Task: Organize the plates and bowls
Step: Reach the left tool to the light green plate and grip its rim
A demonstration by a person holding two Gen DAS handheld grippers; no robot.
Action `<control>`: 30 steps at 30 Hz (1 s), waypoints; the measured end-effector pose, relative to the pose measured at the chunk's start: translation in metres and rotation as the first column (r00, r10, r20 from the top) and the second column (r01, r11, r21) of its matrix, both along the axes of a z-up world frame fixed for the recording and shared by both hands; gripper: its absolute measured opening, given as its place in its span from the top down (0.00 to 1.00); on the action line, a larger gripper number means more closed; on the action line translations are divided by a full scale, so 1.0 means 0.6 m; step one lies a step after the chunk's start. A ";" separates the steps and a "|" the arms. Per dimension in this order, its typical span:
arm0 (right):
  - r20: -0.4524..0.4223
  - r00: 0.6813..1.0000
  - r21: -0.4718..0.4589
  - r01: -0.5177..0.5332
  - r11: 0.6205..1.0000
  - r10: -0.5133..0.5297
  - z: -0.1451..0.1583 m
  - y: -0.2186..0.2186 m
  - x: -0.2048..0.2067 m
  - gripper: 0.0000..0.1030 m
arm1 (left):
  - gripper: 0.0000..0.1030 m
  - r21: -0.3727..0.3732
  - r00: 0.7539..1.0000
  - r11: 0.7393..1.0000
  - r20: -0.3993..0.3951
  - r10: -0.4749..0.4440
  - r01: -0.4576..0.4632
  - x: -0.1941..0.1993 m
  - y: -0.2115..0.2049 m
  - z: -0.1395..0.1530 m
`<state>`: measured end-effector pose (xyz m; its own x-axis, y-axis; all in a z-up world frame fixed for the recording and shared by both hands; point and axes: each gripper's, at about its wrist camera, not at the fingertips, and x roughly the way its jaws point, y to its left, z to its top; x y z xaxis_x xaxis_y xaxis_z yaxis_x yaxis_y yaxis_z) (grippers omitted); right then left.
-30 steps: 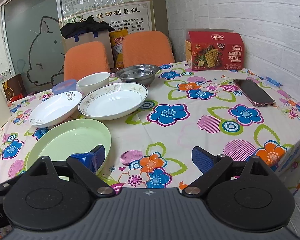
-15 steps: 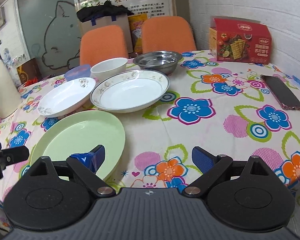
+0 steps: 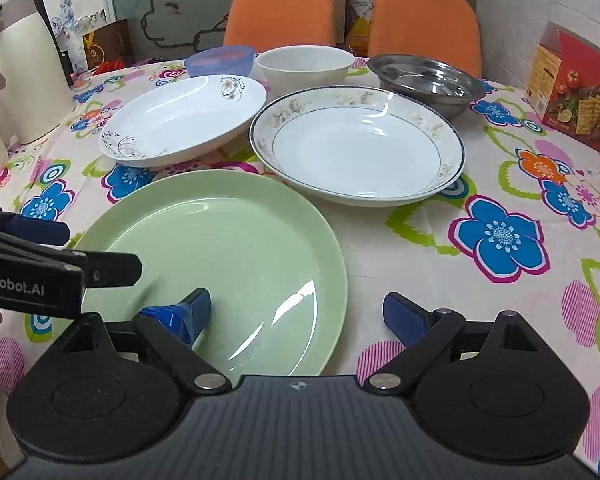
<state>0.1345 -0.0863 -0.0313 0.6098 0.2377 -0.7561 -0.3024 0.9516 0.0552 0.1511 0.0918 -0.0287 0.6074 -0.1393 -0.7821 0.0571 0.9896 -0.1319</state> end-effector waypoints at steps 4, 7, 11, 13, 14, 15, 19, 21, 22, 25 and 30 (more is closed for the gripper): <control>0.052 0.998 0.020 -0.017 1.000 0.016 -0.007 -0.005 -0.013 0.20 | 0.09 0.008 1.000 1.000 -0.011 -0.013 0.013 0.006 0.005 -0.005; 0.124 0.991 0.034 -0.043 0.998 0.039 -0.016 -0.013 -0.029 0.20 | 0.09 0.034 1.000 0.999 0.003 -0.025 0.025 0.003 -0.001 -0.009; 0.101 0.993 0.022 -0.056 0.998 0.053 -0.011 0.006 -0.026 0.19 | 0.08 0.092 0.999 0.995 0.020 -0.039 0.037 0.001 -0.018 -0.015; 0.124 0.989 0.031 -0.082 0.996 0.077 -0.014 0.005 -0.036 0.21 | 0.09 0.087 0.999 0.995 0.025 -0.041 0.038 -0.002 -0.018 -0.016; 0.136 0.987 0.038 -0.088 0.995 0.082 -0.016 0.000 -0.040 0.21 | 0.09 0.089 0.999 0.995 0.030 -0.043 0.040 -0.004 -0.018 -0.016; 0.143 0.986 0.040 -0.090 0.995 0.084 -0.016 -0.002 -0.041 0.21 | 0.10 0.088 0.999 0.995 0.035 -0.042 0.038 -0.006 -0.018 -0.016; 0.161 0.983 0.039 -0.093 0.995 0.085 -0.016 0.014 -0.044 0.27 | 0.48 0.061 0.996 0.996 0.061 -0.061 0.057 -0.014 -0.027 -0.007; 0.160 0.985 0.048 -0.076 0.996 0.067 -0.014 0.014 -0.046 0.30 | 0.53 0.055 0.998 0.998 0.054 -0.037 0.034 -0.013 -0.025 -0.005; 0.158 0.985 0.056 -0.077 0.995 0.067 -0.011 0.013 -0.048 0.32 | 0.59 0.046 0.999 0.999 0.050 -0.020 0.018 -0.015 -0.023 -0.003; 0.180 0.981 0.079 -0.086 0.993 0.071 0.008 0.023 -0.065 0.32 | 0.60 0.022 0.999 1.000 0.042 0.005 -0.006 -0.028 -0.006 0.009; 0.208 0.971 0.112 -0.145 0.983 0.119 0.029 0.072 -0.078 0.32 | 0.60 0.031 0.995 0.996 0.061 0.078 -0.080 -0.064 0.050 0.036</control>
